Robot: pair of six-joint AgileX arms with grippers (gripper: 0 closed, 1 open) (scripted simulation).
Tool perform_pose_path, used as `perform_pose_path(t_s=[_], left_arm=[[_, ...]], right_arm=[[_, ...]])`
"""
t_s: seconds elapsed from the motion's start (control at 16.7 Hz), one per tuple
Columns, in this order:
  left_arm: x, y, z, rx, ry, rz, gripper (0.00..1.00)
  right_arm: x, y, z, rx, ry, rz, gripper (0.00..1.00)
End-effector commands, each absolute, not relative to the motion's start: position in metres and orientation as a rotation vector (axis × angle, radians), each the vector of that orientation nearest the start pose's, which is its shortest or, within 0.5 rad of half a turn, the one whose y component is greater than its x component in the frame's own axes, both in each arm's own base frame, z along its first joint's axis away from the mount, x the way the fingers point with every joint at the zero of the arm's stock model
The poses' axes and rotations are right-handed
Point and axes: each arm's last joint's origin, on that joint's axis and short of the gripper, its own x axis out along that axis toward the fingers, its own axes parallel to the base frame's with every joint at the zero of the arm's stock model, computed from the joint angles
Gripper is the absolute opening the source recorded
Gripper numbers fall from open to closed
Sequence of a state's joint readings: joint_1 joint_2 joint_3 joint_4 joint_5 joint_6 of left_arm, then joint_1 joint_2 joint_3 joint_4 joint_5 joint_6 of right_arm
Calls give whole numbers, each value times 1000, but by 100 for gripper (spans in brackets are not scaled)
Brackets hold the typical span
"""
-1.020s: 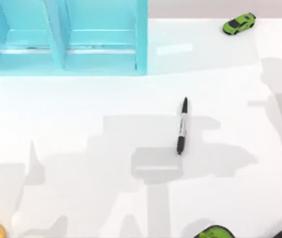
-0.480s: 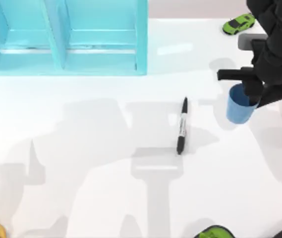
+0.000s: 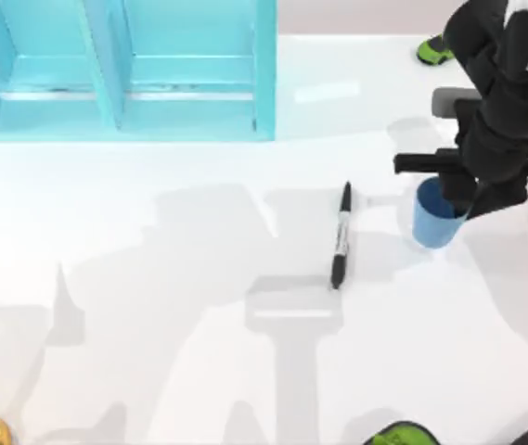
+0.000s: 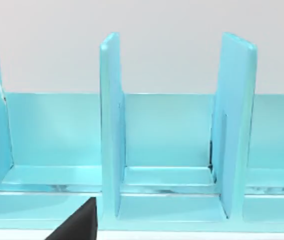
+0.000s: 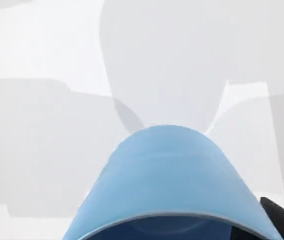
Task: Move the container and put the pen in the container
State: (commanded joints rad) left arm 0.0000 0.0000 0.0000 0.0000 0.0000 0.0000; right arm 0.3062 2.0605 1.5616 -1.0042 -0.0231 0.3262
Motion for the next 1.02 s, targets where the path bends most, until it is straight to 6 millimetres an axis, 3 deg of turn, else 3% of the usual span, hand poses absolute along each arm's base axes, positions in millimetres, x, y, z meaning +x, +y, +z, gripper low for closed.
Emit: perform_pose_path(t_s=[0.3,1.02], left_arm=[[106,-1,160,0,0,0,100],[106,-1,160,0,0,0,100]], right_arm=[[380,127,162,42,1516,27,0],[380,127,162,42,1516,27,90]])
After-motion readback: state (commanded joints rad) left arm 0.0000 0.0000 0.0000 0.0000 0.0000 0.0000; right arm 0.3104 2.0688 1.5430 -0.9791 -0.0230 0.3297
